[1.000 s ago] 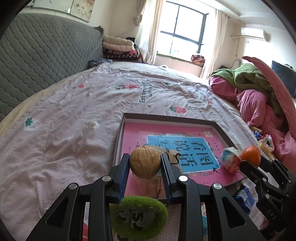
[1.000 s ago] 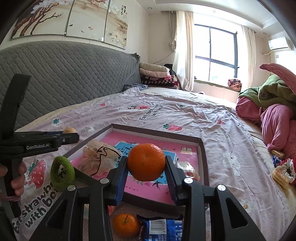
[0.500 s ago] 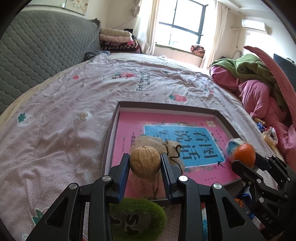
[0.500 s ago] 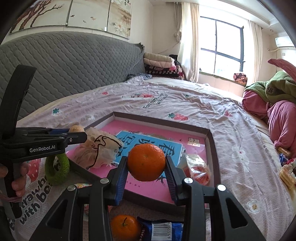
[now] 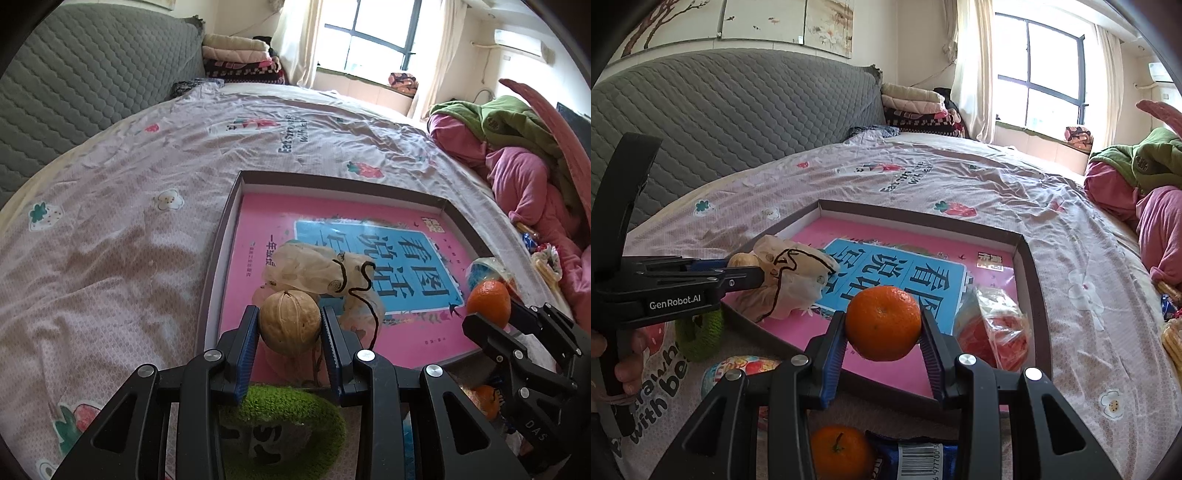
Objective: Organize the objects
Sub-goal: 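Carry the tan ball in left tool and the orange in right tool over the pink tray, then lower and release the tan ball into the tray while right tool releases the orange there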
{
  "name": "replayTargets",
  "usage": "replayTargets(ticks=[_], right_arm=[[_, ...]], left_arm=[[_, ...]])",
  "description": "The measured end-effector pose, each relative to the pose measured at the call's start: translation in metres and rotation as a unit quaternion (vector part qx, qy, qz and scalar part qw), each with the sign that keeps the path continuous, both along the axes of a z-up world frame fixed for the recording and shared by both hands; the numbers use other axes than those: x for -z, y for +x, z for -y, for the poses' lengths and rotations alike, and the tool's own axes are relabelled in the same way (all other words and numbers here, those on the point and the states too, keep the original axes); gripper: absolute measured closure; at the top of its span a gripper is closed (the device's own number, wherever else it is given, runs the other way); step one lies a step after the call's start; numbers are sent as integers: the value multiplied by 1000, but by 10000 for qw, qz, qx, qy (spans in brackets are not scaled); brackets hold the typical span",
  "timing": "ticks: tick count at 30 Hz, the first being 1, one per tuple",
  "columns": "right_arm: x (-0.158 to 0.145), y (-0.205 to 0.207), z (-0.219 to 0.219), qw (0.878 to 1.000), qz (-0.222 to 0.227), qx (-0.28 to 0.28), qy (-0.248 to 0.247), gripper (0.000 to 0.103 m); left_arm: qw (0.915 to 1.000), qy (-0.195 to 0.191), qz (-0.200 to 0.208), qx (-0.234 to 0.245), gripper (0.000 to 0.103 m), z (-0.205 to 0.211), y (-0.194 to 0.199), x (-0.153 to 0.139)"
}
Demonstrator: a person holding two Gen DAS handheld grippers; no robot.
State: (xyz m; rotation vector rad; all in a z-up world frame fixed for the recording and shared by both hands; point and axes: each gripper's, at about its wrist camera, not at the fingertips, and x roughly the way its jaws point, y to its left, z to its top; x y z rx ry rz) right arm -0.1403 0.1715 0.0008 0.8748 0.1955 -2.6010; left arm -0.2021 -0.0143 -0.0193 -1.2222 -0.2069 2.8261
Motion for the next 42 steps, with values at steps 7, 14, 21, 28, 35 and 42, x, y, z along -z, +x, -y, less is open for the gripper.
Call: replayTargets(ticks=[7,14,21,28,35,42], right_arm=[[4,-4,2,9999,134,-70,50,63],[8,-8,6,9995,255,-99,160,63],[10,-13,3,9993,361,-27,132,63],[11,-21,-4,9981,612,105,31,63],[13,-36,-9,9927,1205,62,-46,63],[15,-40,-13,9902,1390,108,-109,63]], left_arm=[[9999,47,121,-50,69,3,-2,5],[9999,-1,123,-37,69,3,-2,6],[10000,-12,98,-5,69,1,-1,5],[9999,-23,100,9,69,1,-1,5],[9999,-18,113,52,69,-2,0,5],[9999,-16,100,58,69,-2,-1,7]])
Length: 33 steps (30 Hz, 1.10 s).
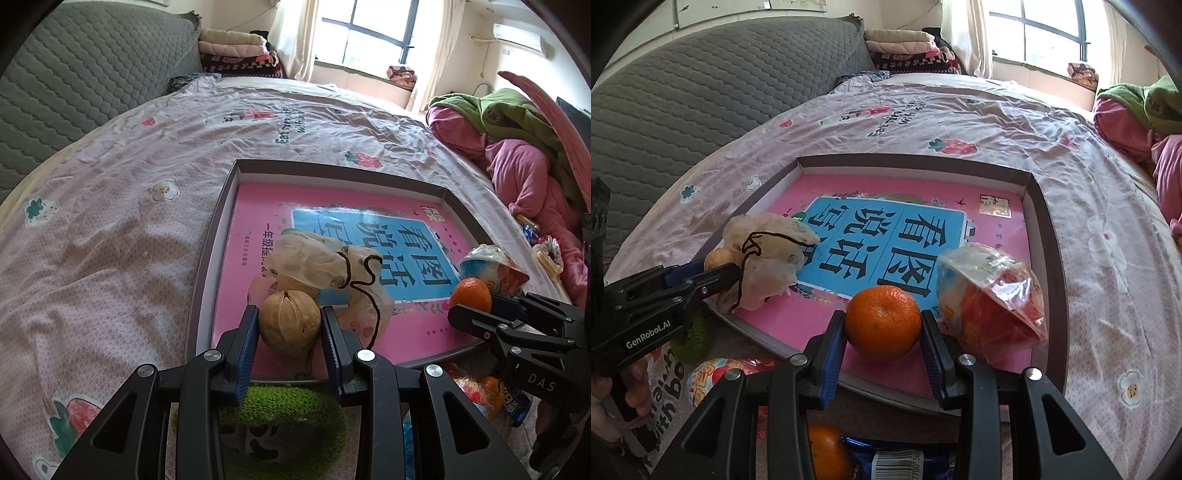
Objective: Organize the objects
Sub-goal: 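Lower and release the tan ball into the tray while right tool releases the orange there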
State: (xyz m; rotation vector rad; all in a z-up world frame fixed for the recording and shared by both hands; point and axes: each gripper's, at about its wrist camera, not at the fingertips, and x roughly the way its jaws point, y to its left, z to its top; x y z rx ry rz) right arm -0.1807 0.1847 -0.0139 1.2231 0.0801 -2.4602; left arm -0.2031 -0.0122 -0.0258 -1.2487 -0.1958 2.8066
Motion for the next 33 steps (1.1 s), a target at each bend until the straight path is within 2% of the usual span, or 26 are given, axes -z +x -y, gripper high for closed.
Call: replayTargets(ticks=[4,8,17,24,28,33], right_arm=[[0,-4,-1,9999,84,55,-6,63],[2,-8,-7,9993,279,131,-225,63],[1,-6,-5,9994,243,186,-164,63],[-5,-1,-2,9999,19,141,-65,63],[-11,3,1,9999,-138,103,3,63],[-15,6,3,9997,-232,72,29,63]], left_arm=[[10000,33,22,-1,69,1,0,0],[10000,58,21,6,69,1,0,-1],[10000,60,32,-13,69,2,0,-1],[10000,36,-1,-63,69,3,2,-2],[10000,32,-16,-93,64,6,3,-3],[9999,-8,-43,-119,64,7,6,-6]])
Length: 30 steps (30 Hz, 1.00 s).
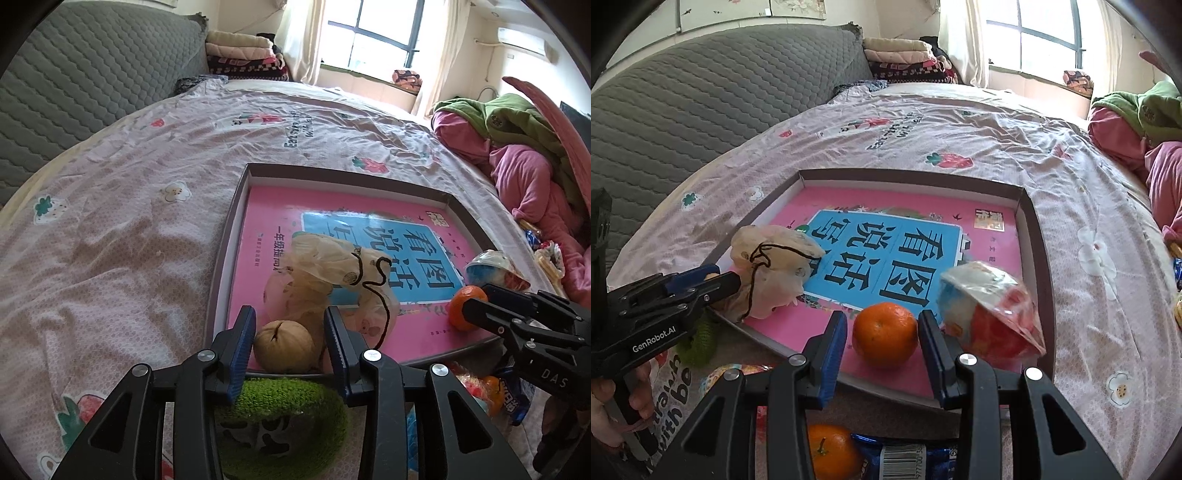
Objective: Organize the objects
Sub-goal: 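Lower and release the tan ball into the tray while right tool releases the orange there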
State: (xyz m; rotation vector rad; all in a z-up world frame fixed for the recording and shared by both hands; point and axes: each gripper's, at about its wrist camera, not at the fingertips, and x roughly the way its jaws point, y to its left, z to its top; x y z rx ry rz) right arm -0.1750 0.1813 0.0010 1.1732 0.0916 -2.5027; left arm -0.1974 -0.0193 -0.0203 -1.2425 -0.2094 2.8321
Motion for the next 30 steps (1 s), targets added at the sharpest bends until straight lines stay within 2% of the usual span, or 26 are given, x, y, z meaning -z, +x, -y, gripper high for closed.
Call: replayTargets(ticks=[14,18,24,30], right_arm=[[-9,8,2,9997,-225,-38,60,63],[-10,10,2,9996,-254,-40,70,63],[-16,12,-3,9995,-327,-12,11,56],[-24,19,-6,9989,-460,35,-26,53]], left_arm=[[10000,17,-24,-33,63,1,6,-7],[10000,28,-28,-47,57,-1,8,-8],[10000,-3,-64,-36,52,-5,11,-14],[9999,3,-147,-53,49,-7,17,-24]])
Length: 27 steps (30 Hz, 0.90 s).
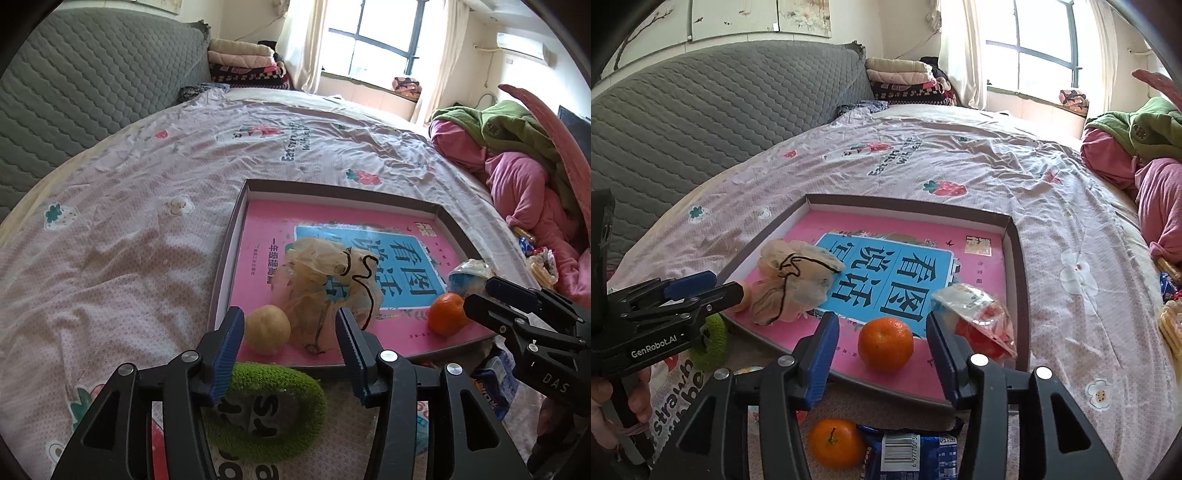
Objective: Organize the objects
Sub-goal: 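Lower and release the tan ball into the tray while right tool releases the orange there, then withdraw both open tools up and back from the tray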
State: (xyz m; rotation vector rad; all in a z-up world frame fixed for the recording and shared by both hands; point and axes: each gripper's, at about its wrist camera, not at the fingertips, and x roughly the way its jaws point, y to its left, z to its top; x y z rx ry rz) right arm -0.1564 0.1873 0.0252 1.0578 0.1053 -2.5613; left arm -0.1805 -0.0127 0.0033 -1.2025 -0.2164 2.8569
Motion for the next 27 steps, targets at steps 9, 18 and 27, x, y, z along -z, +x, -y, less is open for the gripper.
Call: replayTargets(ticks=[9,18,27], right_arm=[[-10,8,-3,9998,-193,-17,-60,47],[-17,17,-3,9992,-382,-62,-55,43],[-22,25,-7,9984,-549,-60,-126,43]], left_arm=[[10000,-16,-86,8,46,-4,9,-11],[9999,-78,-110,5,41,-8,14,-16],[9997,-156,-172,-33,34,-9,20,-23]])
